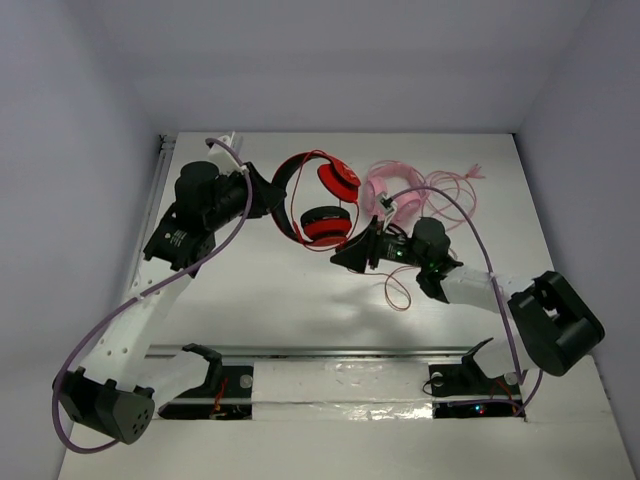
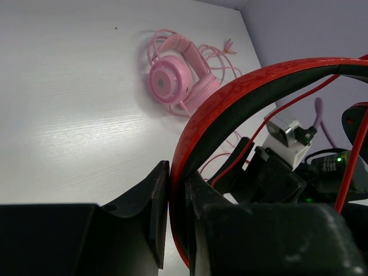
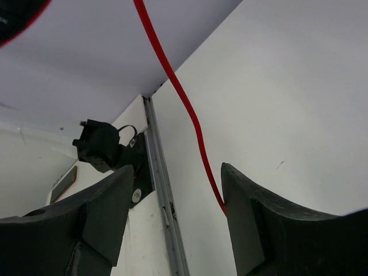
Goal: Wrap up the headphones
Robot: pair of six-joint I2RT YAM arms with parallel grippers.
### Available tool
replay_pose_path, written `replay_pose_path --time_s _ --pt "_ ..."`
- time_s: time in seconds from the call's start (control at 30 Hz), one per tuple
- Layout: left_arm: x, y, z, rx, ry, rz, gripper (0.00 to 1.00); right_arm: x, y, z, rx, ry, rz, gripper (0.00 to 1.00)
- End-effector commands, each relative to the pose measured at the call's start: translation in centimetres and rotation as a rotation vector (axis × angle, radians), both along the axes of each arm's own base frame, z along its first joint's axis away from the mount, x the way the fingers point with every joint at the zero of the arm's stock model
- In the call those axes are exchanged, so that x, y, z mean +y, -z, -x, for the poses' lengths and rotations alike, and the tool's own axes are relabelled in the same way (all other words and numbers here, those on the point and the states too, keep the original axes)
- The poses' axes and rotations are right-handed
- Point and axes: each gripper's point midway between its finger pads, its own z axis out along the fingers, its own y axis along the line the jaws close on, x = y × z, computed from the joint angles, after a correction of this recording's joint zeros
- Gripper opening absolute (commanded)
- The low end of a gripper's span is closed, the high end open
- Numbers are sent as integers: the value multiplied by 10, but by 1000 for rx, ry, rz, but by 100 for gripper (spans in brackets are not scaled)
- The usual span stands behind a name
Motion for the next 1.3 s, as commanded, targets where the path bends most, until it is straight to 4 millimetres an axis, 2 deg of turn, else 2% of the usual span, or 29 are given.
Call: replay_pose_path --time_s 0.0,0.1,0.33,0.37,0.57,0.8,0.87,0.9,0.93,0.97,1.0,1.03,1.07,1.13,1.17,1.23,1.27 --pt "-6 -65 -4 -156 4 119 0 4 -6 4 -48 -3 -41 68" --pt "-6 -71 -5 -167 1 127 0 3 4 2 -24 13 -32 69" --pt "0 -87 -7 -194 -26 135 0 -6 44 -2 89 106 3 66" --pt "0 -86 -8 -191 -26 133 0 -7 44 -4 92 120 2 66" --pt "0 -86 -14 -187 -36 150 0 -21 67 6 161 185 37 62" --pt "11 -85 -24 -179 -105 196 0 -20 84 24 219 196 70 60" --pt "13 -89 -28 -194 -128 223 0 -15 87 34 230 189 93 49" --pt "13 -83 -30 -179 -142 236 0 -11 88 38 233 182 107 42" --pt "15 -86 -33 -194 -155 245 0 -4 89 49 232 157 124 27" --pt "19 -82 -38 -191 -188 245 0 -4 92 51 247 177 156 20" --pt "20 -73 -41 -176 -206 242 0 1 87 53 234 169 165 16" --pt "22 -72 -44 -181 -224 253 0 4 85 57 231 164 177 12" --pt "28 -70 -47 -183 -263 250 0 7 86 68 241 147 213 9" --pt "32 -58 -52 -169 -297 242 0 10 75 66 221 169 223 6" --pt "37 -55 -54 -169 -329 236 0 8 82 71 242 170 270 5" --pt "41 -43 -57 -155 -354 224 0 12 67 72 216 172 275 3" --pt "45 -40 -59 -155 -376 218 0 7 73 74 235 179 322 2"
